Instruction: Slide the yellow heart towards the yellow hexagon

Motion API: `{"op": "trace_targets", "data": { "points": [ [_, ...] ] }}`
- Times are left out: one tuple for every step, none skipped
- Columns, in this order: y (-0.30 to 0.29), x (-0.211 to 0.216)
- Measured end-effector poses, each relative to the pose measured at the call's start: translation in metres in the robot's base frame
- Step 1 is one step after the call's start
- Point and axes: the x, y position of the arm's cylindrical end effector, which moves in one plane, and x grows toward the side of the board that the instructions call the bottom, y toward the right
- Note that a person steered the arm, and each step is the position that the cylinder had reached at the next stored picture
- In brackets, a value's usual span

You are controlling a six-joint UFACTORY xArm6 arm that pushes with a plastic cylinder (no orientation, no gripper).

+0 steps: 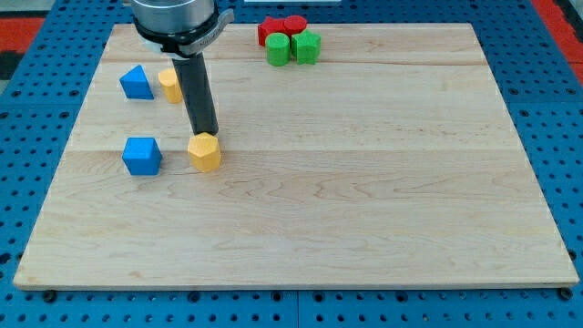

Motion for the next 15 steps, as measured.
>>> {"op": "trace_targets", "data": {
  "points": [
    [0.000, 0.001],
    [-0.002, 0.001],
    [-0.049, -0.001],
    [-0.130, -0.005],
    [-0.189, -0.038],
    [-0.190, -0.065],
    [-0.150, -0.106],
    [-0.097, -0.123],
    [-0.078, -0.102],
    [-0.049, -0.084],
    [-0.003, -0.084],
    [0.029, -0.083],
    [0.040, -0.070],
    [0.038, -0.051],
    [0.045, -0.037]
  ]
}}
